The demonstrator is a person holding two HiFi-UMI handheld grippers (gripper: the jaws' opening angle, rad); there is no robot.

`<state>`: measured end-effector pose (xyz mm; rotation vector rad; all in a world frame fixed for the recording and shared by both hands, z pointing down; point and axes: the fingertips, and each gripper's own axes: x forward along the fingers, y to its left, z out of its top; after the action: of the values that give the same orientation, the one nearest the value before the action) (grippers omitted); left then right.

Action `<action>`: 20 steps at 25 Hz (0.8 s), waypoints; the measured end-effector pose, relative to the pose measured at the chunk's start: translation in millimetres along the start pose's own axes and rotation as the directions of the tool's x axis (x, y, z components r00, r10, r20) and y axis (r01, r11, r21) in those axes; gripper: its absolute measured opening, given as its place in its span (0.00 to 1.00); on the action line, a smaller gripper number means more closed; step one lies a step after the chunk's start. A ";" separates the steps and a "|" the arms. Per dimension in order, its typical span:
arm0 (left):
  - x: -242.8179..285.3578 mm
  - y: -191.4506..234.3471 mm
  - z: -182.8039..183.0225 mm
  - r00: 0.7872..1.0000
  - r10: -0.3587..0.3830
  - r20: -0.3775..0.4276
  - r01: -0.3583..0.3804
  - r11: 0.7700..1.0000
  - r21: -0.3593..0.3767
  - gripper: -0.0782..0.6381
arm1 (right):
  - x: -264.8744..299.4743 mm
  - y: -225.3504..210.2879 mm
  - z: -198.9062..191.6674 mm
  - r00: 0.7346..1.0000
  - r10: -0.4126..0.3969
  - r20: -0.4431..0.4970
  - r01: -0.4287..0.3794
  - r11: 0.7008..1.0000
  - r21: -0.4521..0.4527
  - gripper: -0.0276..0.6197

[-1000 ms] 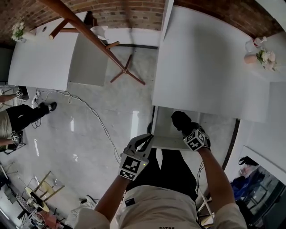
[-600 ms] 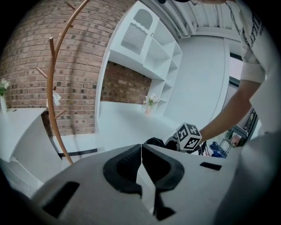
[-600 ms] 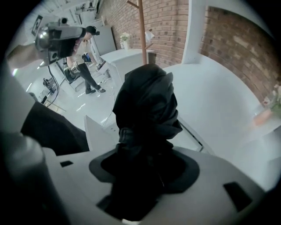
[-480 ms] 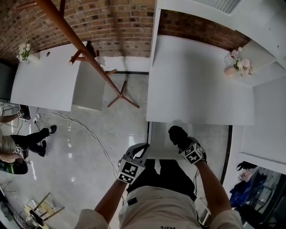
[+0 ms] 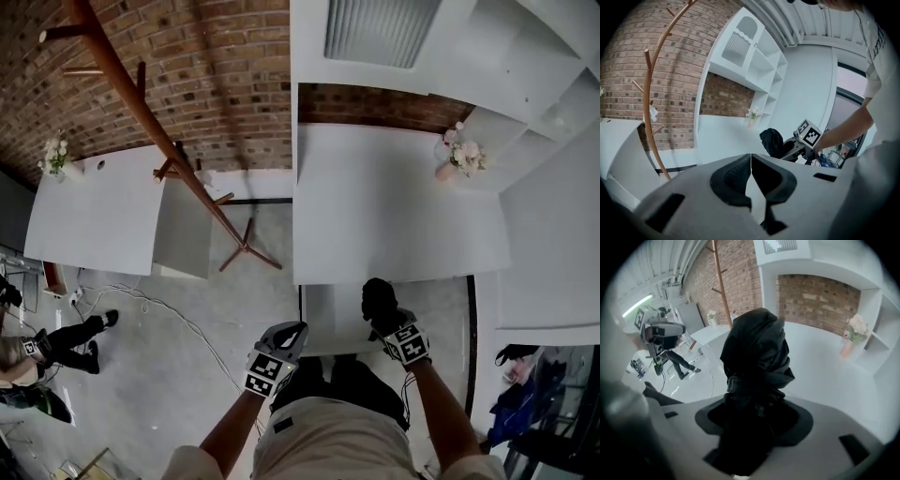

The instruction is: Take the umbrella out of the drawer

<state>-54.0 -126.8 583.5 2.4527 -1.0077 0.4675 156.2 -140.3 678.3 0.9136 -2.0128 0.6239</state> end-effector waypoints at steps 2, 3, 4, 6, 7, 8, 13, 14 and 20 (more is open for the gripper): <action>1.6 -9.2 4.5 1.000 -0.009 -0.002 0.009 1.000 0.000 0.15 | -16.9 -3.9 1.7 0.999 -0.010 0.041 0.008 0.999 0.050 0.42; 2.4 -15.2 6.0 1.000 -0.012 -0.002 0.012 1.000 0.000 0.15 | -26.1 -5.6 1.7 0.998 -0.013 0.059 0.009 0.997 0.074 0.42; 3.5 -21.0 7.7 1.000 -0.012 0.000 0.012 1.000 0.003 0.15 | -35.3 -7.9 1.4 0.997 -0.017 0.078 0.010 0.995 0.096 0.42; 8.3 -32.0 11.9 1.000 -0.009 0.012 0.009 1.000 0.015 0.15 | -53.3 -14.2 2.4 0.992 -0.025 0.123 0.008 0.991 0.135 0.42; 10.7 -38.1 14.8 1.000 -0.008 0.018 0.007 1.000 0.020 0.15 | -62.6 -17.2 3.4 0.988 -0.027 0.150 0.004 0.988 0.152 0.42; 12.3 -45.1 18.1 1.000 -0.007 0.024 0.006 1.000 0.024 0.15 | -72.4 -19.5 3.9 0.984 -0.028 0.177 -0.001 0.986 0.165 0.42; 13.0 -85.3 27.4 0.999 0.019 0.050 -0.020 1.000 0.006 0.15 | -127.3 -28.4 -2.6 0.959 -0.033 0.281 -0.030 0.976 0.217 0.42; 12.9 -92.7 29.8 0.998 0.026 0.060 -0.026 1.000 0.000 0.15 | -137.7 -30.8 -3.9 0.954 -0.033 0.298 -0.037 0.974 0.224 0.42; 5.7 -133.8 38.7 0.990 0.087 0.114 -0.082 0.996 -0.047 0.15 | -194.2 -38.9 -21.0 0.924 -0.017 0.381 -0.068 0.976 0.209 0.42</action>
<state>51.9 -65.2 517.1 2.4307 -1.1600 0.3308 274.5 -76.4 531.3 1.2185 -2.3357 0.7385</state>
